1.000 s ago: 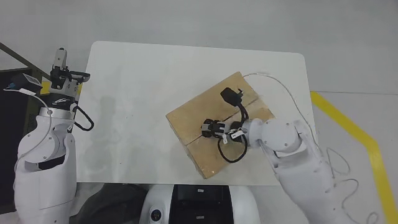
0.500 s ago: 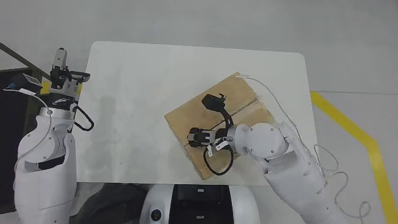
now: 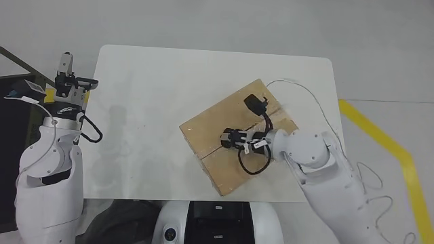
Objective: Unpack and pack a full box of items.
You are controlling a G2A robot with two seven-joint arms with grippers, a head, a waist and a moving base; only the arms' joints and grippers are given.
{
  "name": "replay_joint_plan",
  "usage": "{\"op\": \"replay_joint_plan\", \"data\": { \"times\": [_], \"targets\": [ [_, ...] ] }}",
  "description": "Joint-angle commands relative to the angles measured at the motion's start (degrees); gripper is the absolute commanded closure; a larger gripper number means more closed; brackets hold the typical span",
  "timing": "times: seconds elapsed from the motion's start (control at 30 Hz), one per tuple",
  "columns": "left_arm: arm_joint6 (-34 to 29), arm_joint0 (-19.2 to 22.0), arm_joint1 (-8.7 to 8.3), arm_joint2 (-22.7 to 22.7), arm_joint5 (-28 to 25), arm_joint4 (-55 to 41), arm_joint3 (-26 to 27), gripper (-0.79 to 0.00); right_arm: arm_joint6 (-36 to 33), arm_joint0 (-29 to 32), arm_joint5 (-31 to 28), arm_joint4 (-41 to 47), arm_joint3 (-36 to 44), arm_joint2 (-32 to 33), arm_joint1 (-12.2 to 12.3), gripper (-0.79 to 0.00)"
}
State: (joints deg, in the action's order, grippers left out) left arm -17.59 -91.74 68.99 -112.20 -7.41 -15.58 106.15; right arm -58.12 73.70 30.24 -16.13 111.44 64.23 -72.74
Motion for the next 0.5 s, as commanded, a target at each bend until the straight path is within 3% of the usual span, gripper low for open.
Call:
{"op": "replay_joint_plan", "data": {
  "times": [0.0, 0.17, 0.47],
  "targets": [
    [0.0, 0.0, 0.0, 0.0, 0.0, 0.0, 0.0, -0.785, 0.57, 1.58, 0.01, 0.24, 0.81, 2.16, 0.41, 0.0],
    [0.0, 0.0, 0.0, 0.0, 0.0, 0.0, 0.0, -0.785, 0.87, 3.67, -0.04, 1.02, 1.29, 6.44, 1.25, 0.0],
    [0.0, 0.0, 0.0, 0.0, 0.0, 0.0, 0.0, -0.785, -0.98, 1.4, -0.08, 1.88, 0.27, 8.98, 2.13, 0.0]
  ]
}}
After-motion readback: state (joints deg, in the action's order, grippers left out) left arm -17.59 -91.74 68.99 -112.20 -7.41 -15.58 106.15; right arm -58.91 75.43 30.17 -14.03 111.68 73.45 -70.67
